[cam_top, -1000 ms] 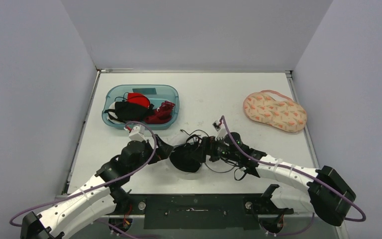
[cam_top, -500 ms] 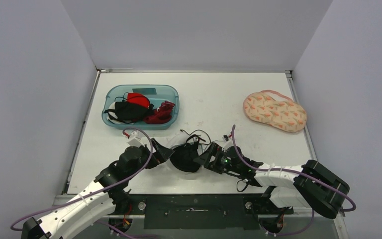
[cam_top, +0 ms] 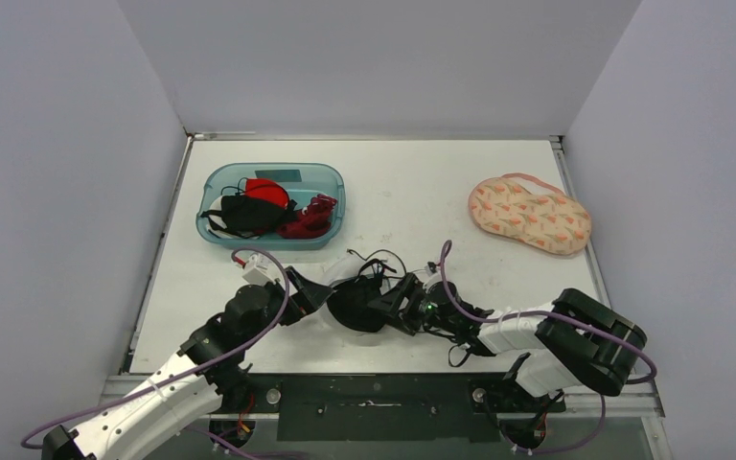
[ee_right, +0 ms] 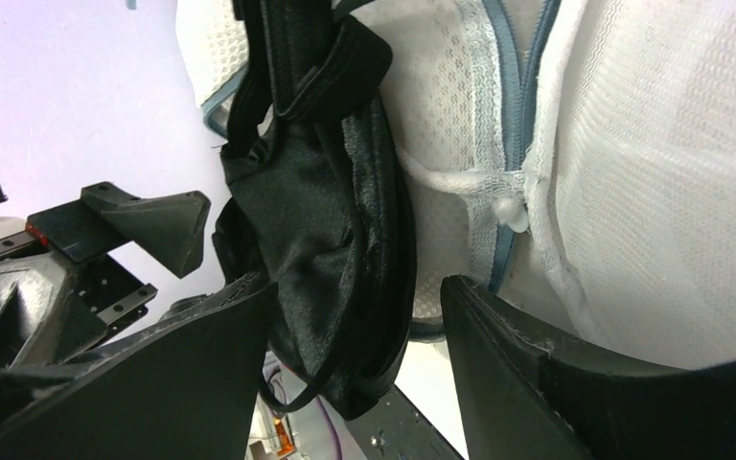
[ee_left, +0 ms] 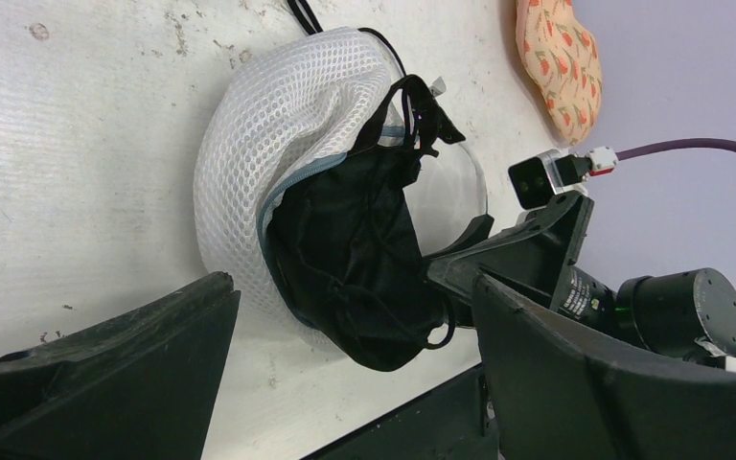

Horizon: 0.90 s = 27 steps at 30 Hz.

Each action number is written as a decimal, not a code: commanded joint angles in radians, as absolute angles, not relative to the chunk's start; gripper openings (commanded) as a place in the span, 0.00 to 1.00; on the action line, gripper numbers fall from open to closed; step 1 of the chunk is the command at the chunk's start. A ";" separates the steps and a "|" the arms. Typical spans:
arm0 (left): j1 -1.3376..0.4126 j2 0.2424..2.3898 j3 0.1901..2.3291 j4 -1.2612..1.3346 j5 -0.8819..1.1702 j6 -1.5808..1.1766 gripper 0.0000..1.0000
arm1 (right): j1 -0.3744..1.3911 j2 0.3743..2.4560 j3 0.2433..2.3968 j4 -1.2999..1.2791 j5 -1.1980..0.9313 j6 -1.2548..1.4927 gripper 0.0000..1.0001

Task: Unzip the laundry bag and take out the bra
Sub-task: Place the bra in the bin, then pick up the bra from the laundry bag.

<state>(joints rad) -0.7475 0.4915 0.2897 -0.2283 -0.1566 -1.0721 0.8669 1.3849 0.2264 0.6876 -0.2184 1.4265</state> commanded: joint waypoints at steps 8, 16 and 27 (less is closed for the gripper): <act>-0.751 0.483 0.291 -0.202 -0.175 -1.080 0.90 | 0.888 1.446 0.283 0.775 -0.235 1.455 0.45; -0.751 0.468 0.296 -0.217 -0.183 -1.080 0.90 | 0.888 1.372 0.325 0.665 -0.218 1.361 0.06; -0.737 0.480 0.406 -0.230 -0.211 -1.001 0.98 | 0.891 1.115 0.596 0.072 -0.165 0.897 0.05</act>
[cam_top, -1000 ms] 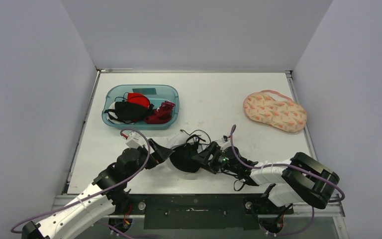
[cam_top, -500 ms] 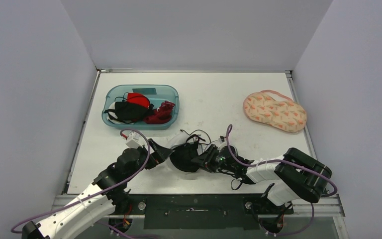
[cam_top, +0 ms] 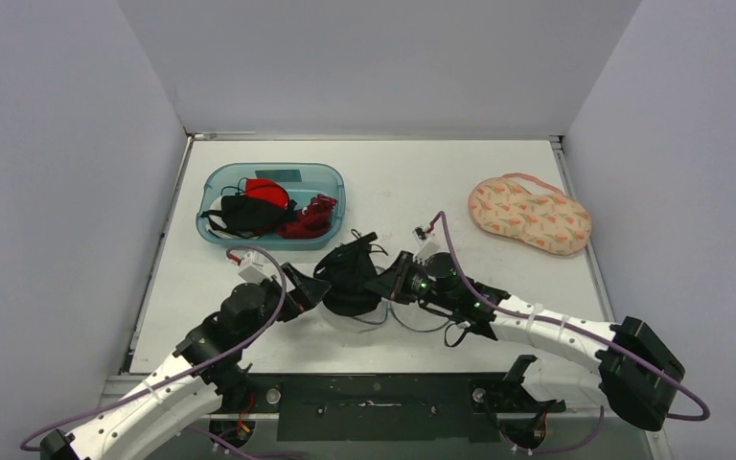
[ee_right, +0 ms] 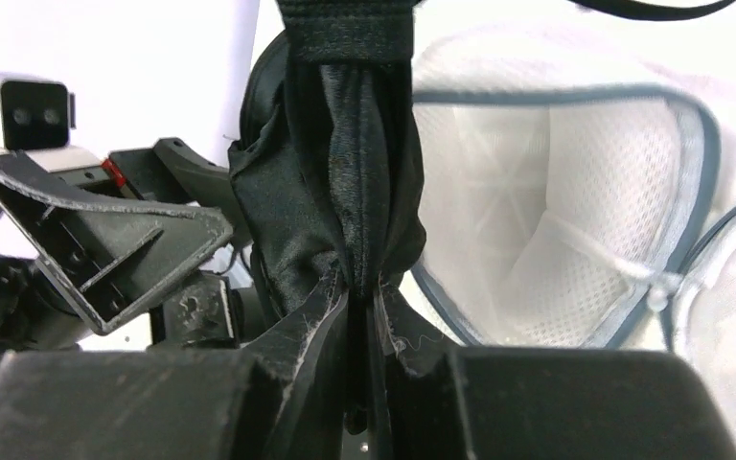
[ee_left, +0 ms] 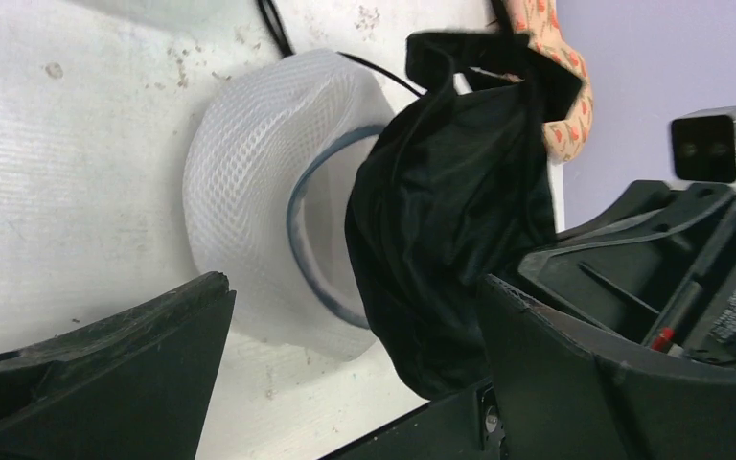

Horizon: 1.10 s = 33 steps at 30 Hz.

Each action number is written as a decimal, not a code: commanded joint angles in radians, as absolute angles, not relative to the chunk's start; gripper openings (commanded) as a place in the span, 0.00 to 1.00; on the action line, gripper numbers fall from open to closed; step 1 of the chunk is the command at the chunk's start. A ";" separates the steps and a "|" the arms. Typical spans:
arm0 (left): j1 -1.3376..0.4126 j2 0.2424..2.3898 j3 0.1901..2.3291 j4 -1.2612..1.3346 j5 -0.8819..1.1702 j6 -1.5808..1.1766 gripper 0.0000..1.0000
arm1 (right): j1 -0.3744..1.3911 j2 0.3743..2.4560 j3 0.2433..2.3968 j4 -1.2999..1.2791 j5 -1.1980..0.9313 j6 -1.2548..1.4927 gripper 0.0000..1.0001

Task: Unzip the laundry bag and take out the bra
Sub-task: Pick up the bra from the laundry bag.

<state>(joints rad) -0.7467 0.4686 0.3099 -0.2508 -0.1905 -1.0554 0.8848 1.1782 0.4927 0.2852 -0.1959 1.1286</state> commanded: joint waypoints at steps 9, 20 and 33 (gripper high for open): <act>-0.679 0.493 0.541 -0.132 -0.144 -0.924 0.96 | 0.887 0.934 0.705 -0.125 -0.082 0.629 0.05; -0.545 0.657 0.358 0.514 0.361 -1.150 0.96 | 0.746 0.838 0.590 0.197 -0.326 0.695 0.05; -0.546 0.747 0.406 0.602 0.470 -1.123 0.96 | 0.674 0.887 0.603 0.440 -0.482 0.834 0.05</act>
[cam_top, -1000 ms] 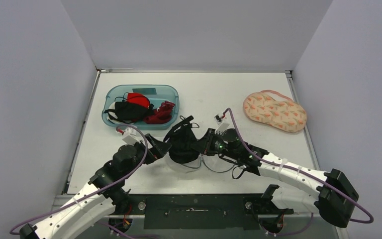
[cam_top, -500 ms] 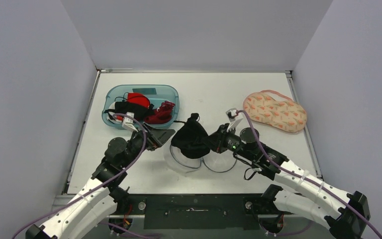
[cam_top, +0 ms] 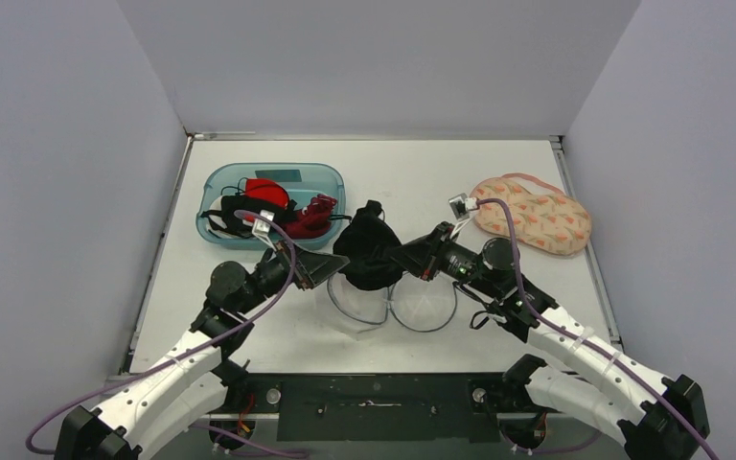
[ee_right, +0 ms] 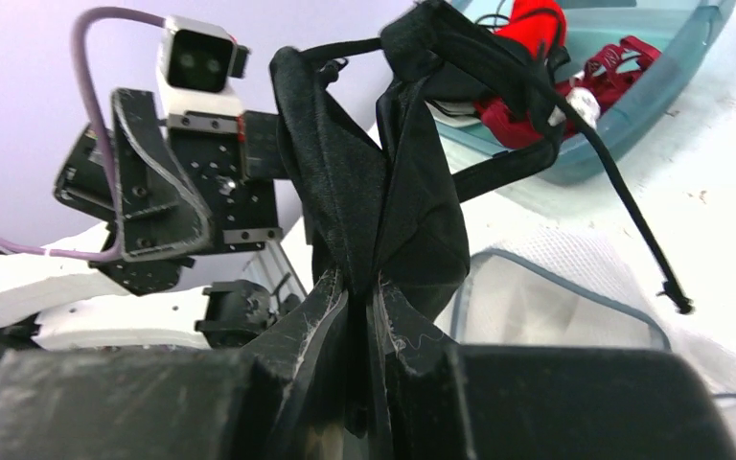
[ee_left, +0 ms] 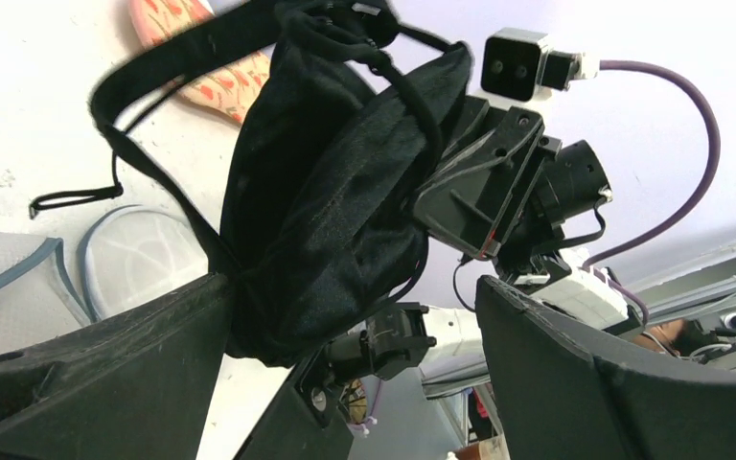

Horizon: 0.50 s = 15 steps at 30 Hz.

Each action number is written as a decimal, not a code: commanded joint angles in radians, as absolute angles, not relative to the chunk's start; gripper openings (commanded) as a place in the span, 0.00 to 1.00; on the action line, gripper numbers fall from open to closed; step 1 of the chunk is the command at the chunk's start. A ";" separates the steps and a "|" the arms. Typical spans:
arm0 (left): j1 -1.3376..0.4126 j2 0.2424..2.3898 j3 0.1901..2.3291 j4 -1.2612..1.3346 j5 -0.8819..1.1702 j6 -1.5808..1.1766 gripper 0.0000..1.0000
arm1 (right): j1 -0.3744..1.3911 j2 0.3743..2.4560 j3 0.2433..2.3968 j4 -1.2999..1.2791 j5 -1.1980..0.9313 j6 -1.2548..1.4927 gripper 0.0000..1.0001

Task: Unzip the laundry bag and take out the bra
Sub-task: Pick up the bra from the laundry bag.

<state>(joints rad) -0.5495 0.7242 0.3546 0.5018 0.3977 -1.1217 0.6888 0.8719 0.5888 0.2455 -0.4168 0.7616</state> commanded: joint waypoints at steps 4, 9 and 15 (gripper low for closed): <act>-0.545 0.732 0.410 0.572 0.460 -1.123 0.96 | 0.671 0.881 0.623 0.445 -0.477 0.827 0.05; -0.545 0.725 0.439 0.537 0.459 -1.100 0.96 | 0.670 0.891 0.638 0.477 -0.505 0.849 0.05; -0.516 0.670 0.543 0.367 0.456 -1.004 0.96 | 0.670 0.849 0.712 0.291 -0.442 0.733 0.05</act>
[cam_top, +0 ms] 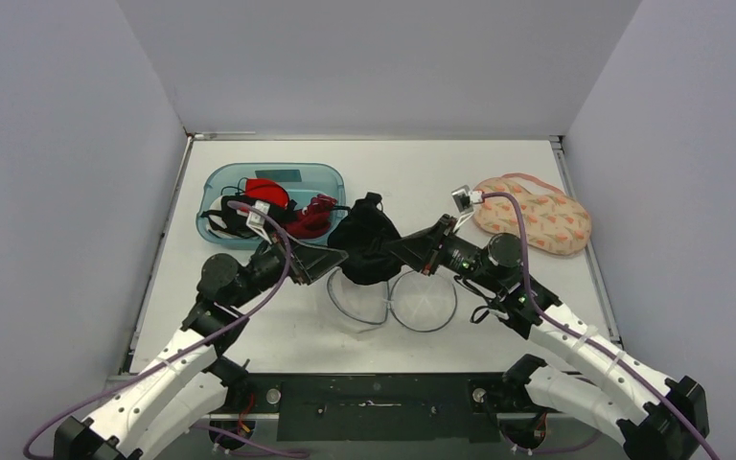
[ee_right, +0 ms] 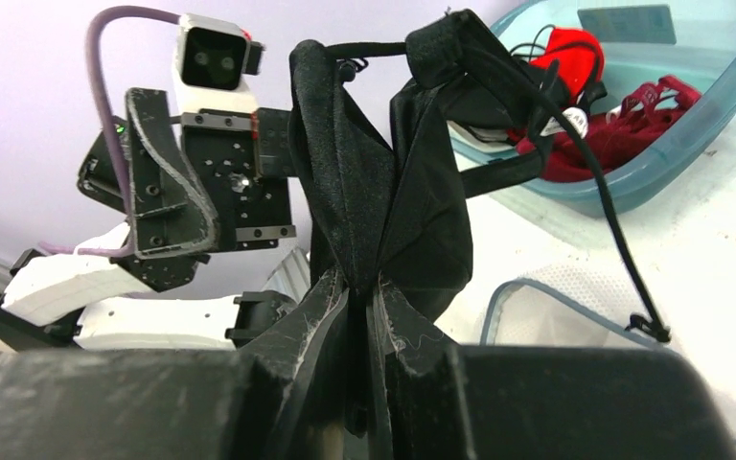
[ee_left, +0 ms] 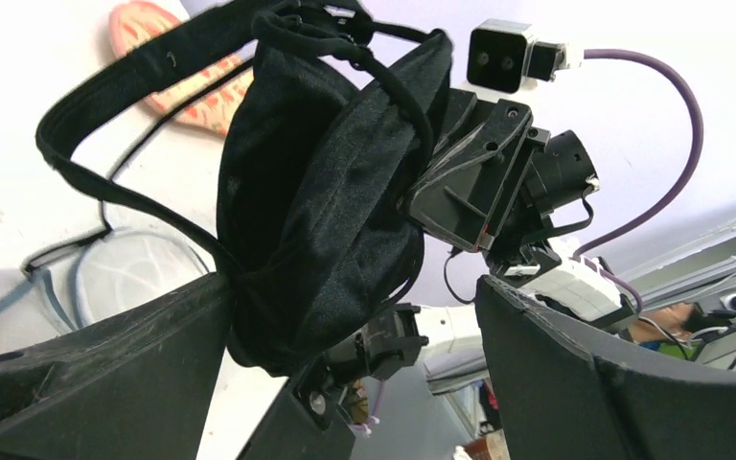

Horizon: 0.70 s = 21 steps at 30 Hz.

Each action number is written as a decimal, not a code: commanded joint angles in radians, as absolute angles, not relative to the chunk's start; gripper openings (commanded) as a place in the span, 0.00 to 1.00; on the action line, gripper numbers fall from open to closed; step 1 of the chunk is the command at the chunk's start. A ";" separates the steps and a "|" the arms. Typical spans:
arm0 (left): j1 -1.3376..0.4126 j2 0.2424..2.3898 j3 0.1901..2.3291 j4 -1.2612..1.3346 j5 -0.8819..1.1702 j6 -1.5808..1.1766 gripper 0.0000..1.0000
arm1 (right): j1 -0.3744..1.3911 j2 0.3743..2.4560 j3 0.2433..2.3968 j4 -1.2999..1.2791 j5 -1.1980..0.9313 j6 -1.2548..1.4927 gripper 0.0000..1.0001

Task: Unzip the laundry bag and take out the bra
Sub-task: Pick up the bra from the laundry bag.

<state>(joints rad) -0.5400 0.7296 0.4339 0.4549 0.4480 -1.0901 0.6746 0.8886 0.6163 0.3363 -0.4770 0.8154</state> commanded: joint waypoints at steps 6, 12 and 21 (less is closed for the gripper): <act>-0.503 0.630 0.628 0.230 0.426 -0.917 0.96 | 0.670 0.820 0.750 0.212 -0.406 0.683 0.05; -0.502 0.627 0.618 0.243 0.408 -0.911 0.96 | 0.670 0.809 0.749 0.287 -0.408 0.707 0.05; -0.489 0.651 0.645 0.246 0.430 -0.913 0.96 | 0.669 0.808 0.820 0.289 -0.392 0.685 0.05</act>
<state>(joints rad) -0.4953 0.6418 0.6056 0.1974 0.4194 -0.9081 0.6743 0.8246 0.7509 0.2008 -0.3962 0.6945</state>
